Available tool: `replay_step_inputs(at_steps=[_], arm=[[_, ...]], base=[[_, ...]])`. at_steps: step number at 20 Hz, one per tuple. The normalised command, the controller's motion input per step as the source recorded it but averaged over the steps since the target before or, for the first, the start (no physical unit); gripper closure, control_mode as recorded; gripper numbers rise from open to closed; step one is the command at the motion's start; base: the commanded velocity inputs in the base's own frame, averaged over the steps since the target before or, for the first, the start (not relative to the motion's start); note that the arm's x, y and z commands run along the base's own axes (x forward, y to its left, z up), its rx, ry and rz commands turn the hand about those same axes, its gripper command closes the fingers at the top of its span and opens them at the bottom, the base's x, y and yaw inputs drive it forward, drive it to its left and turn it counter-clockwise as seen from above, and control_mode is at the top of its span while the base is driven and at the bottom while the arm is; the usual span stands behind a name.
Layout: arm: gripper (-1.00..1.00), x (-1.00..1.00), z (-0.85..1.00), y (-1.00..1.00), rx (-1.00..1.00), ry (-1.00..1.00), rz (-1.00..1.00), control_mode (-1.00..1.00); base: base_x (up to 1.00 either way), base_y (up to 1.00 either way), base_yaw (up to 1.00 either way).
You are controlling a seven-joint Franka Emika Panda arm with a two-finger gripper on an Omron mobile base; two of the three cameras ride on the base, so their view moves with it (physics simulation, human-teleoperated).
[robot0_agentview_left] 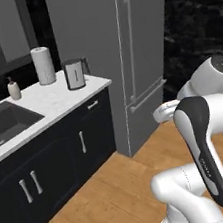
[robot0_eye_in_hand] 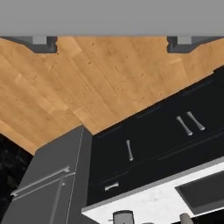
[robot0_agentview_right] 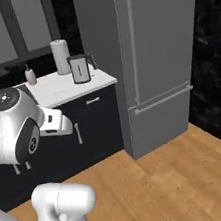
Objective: Navigate to the fridge.
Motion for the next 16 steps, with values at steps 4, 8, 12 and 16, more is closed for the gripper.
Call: replay_step_inputs(at_steps=[4,8,12,16], arm=[[-1.00,0.00,0.00,0.00,0.00,0.00,0.00,1.00],[-1.00,0.00,0.00,0.00,0.00,0.00,0.00,1.00],[-1.00,0.00,0.00,0.00,0.00,0.00,0.00,1.00],[-1.00,0.00,0.00,0.00,0.00,0.00,0.00,1.00]], base=[[0.60,-1.00,0.41],[0.60,-1.00,0.48],[0.60,-1.00,0.41],[0.43,-1.00,0.27]])
